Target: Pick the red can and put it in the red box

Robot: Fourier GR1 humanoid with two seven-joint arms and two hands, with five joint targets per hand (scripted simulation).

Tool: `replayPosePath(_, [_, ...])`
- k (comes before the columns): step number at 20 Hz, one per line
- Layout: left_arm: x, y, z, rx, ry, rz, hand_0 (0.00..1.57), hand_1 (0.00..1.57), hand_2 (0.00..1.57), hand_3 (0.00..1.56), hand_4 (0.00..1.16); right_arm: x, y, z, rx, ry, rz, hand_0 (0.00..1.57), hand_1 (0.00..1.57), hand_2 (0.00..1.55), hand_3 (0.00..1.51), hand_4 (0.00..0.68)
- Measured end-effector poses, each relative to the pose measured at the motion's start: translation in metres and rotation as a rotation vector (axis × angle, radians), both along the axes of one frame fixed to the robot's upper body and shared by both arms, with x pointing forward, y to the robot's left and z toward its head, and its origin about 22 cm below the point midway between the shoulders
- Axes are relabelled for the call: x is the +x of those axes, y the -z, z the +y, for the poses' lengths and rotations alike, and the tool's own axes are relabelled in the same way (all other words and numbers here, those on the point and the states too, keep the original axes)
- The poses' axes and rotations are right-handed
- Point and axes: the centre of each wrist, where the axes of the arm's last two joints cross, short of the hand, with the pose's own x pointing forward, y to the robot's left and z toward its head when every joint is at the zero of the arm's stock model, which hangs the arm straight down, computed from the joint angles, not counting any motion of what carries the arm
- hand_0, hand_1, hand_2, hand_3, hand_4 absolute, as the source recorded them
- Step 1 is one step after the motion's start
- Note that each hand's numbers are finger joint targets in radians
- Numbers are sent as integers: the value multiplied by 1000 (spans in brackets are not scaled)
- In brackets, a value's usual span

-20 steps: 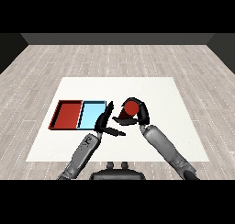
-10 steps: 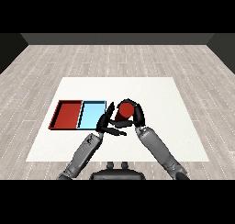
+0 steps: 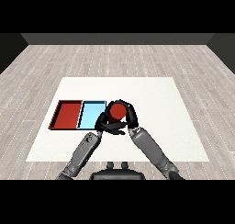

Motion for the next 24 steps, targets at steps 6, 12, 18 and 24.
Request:
replayPosePath(6, [0, 0, 0, 26, -114, 27, 1523, 1523, 1471, 1135, 659, 1, 7, 11, 5, -35, -11, 1480, 1480, 1438, 1383, 531])
replayPosePath(12, [-6, 1, -3, 23, -210, 69, 1571, 1571, 1495, 1355, 720, 2, 11, 16, 0, -47, -11, 1489, 1489, 1442, 1380, 520])
replayPosePath(18, [3, -7, -3, 8, -253, 78, 1571, 1571, 1512, 1407, 867, 11, 1, 16, 4, -55, -16, 1493, 1493, 1445, 1385, 526])
replayPosePath(24, [2, -1, 3, 1, -272, 67, 1571, 1571, 1539, 1460, 952, 10, 5, 21, 7, -39, -3, 1089, 1089, 1087, 974, 0])
